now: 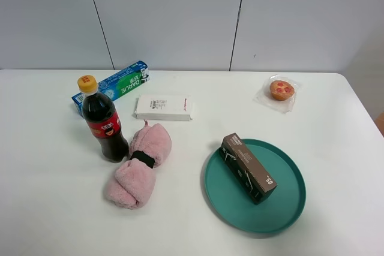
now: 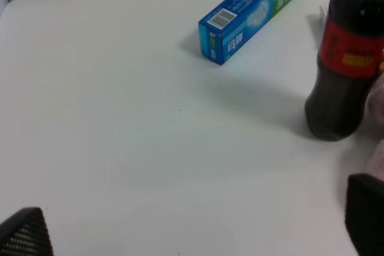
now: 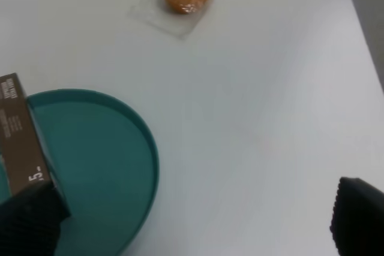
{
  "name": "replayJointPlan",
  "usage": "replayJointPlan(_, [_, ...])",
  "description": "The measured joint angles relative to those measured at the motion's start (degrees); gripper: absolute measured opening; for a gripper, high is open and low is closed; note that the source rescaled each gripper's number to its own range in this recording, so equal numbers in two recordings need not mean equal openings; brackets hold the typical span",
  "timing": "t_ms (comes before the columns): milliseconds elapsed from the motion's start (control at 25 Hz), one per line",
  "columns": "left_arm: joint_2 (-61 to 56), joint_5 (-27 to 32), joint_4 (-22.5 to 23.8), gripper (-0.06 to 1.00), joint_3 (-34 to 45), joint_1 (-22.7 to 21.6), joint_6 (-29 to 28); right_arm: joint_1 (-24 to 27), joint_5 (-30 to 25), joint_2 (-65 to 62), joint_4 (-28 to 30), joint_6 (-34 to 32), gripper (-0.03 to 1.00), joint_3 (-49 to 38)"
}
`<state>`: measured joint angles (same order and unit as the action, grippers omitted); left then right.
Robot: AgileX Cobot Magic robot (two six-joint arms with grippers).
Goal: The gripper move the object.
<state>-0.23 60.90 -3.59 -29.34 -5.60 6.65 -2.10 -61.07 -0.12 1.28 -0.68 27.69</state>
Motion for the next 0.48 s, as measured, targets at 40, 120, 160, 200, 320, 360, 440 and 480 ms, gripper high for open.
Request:
replayJointPlan(40, [0.0, 0.0, 0.0, 1.00, 0.0, 0.0, 0.0, 0.4, 0.0, 0.0, -0.2, 0.0, 0.84, 0.0])
replayJointPlan(120, [0.0, 0.0, 0.0, 1.00, 0.0, 0.0, 0.0, 0.9, 0.0, 0.0, -0.2, 0.0, 0.84, 0.0])
replayJointPlan(160, [0.0, 0.0, 0.0, 1.00, 0.0, 0.0, 0.0, 1.0, 0.0, 0.0, -0.2, 0.1, 0.84, 0.0])
replayJointPlan(200, [0.0, 0.0, 0.0, 1.00, 0.0, 0.0, 0.0, 1.0, 0.0, 0.0, -0.2, 0.1, 0.84, 0.0])
replayJointPlan(320, [0.0, 0.0, 0.0, 1.00, 0.0, 0.0, 0.0, 1.0, 0.0, 0.0, -0.2, 0.0, 0.84, 0.0])
replayJointPlan(360, [0.0, 0.0, 0.0, 1.00, 0.0, 0.0, 0.0, 1.0, 0.0, 0.0, -0.2, 0.0, 0.84, 0.0])
replayJointPlan(440, [0.0, 0.0, 0.0, 1.00, 0.0, 0.0, 0.0, 1.0, 0.0, 0.0, -0.2, 0.0, 0.84, 0.0])
replayJointPlan(480, [0.0, 0.0, 0.0, 1.00, 0.0, 0.0, 0.0, 1.0, 0.0, 0.0, -0.2, 0.0, 0.84, 0.0])
